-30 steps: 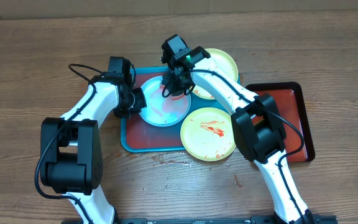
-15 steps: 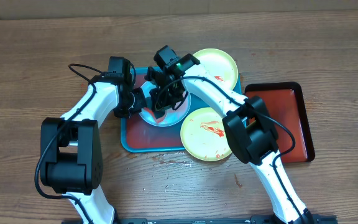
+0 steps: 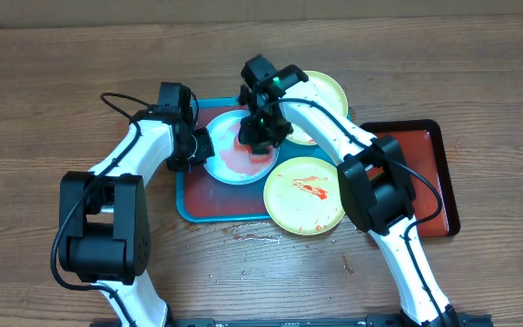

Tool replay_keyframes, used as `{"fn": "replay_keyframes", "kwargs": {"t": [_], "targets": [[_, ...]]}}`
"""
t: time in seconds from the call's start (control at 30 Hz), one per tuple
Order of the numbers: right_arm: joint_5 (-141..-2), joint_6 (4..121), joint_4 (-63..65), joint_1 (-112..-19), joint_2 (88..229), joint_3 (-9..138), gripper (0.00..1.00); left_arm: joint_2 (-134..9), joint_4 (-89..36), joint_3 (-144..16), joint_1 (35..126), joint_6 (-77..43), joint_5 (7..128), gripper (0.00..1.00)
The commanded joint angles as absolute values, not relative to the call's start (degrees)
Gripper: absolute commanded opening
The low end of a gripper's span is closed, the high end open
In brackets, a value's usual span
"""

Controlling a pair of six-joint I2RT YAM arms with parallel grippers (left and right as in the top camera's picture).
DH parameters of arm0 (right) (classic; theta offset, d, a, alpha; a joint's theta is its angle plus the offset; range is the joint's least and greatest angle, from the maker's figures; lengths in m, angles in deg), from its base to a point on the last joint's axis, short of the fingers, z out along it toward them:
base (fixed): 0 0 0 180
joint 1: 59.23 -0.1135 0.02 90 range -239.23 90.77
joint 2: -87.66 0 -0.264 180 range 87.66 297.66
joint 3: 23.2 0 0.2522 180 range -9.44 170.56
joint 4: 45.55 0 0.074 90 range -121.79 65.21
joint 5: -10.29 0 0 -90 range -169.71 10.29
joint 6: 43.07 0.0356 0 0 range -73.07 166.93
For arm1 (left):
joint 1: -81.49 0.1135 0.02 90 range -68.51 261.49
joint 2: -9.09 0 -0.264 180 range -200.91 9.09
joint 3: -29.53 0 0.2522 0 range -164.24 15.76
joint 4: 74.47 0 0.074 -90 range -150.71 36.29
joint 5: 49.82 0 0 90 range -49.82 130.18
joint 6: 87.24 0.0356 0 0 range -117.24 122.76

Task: Clean dirty plates on tray and stack at the side
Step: 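Scrub the light-blue plate with the sponge while left gripper holds it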

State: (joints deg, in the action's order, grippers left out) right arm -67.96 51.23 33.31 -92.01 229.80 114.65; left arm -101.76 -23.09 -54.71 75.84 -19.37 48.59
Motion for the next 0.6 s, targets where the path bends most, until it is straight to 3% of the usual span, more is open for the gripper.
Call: {"fn": "replay_keyframes", "kwargs": {"t": [0.0,0.2,0.57], "targets": [[-77.0,51.9,29.1,-92.8,230.2,115.8,0.04,-103.1,-23.3,-53.2,75.6,-17.8,47.7,0.04],[-74.2,46.8,22.3,-96.7,232.4,115.7,0.04,-103.1,-23.2,-53.2,75.6,-17.8,47.7,0.04],[-62.2,43.6,23.9,-100.1,233.2,115.5,0.04,-103.1,-23.2,-53.2,75.6,-17.8,47.7,0.04]]}}
